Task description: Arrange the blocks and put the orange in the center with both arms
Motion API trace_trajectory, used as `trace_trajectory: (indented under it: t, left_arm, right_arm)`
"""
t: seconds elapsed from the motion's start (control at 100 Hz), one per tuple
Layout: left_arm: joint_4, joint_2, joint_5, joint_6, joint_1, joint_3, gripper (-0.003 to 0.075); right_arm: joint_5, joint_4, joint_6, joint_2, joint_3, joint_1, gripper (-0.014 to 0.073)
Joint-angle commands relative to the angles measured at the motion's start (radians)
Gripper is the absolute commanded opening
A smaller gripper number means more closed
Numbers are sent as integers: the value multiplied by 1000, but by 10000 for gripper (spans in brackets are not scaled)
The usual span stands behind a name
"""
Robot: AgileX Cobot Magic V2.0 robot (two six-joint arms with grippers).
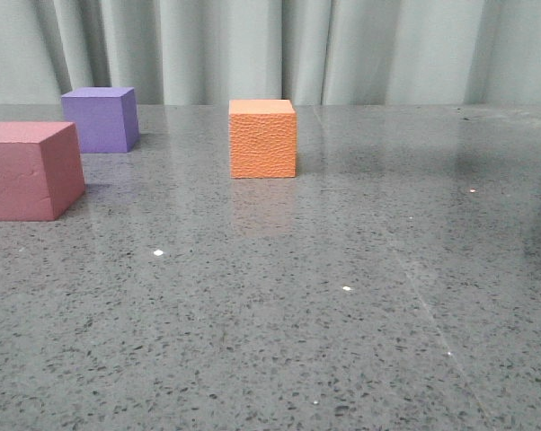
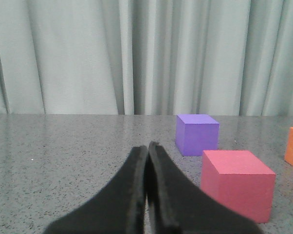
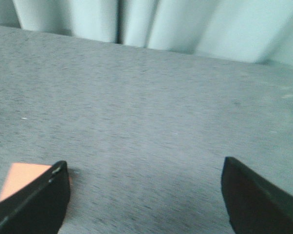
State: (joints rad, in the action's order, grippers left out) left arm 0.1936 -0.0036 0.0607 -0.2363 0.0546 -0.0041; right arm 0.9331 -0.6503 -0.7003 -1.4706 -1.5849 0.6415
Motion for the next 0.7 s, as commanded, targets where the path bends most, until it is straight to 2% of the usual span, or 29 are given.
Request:
trace_trajectory:
  t: [0.0, 0.21, 0.3, 0.4, 0.62, 0.64, 0.69]
  left_arm:
    - [-6, -33, 75, 1, -3, 53, -13]
    - [-6, -33, 75, 1, -3, 53, -13]
    - [-6, -33, 75, 1, -3, 53, -13]
    - [-6, -33, 75, 1, -3, 53, -13]
    - [-6, -33, 75, 1, -3, 53, -13]
    - [-6, -33, 75, 1, -3, 53, -13]
    - [-6, -33, 75, 1, -3, 53, -13]
  right_arm:
    - [-46, -77, 9, 150, 82, -23, 622]
    - [-80, -77, 9, 430, 388, -63, 620]
    - [-80, -77, 9, 536, 503, -63, 570]
    - [-80, -76, 9, 632, 609, -63, 433]
    - [-70, -71, 8, 797, 743, -63, -49]
    - [-70, -69, 8, 808, 747, -63, -74]
    - [-64, -67, 8, 831, 754, -63, -66]
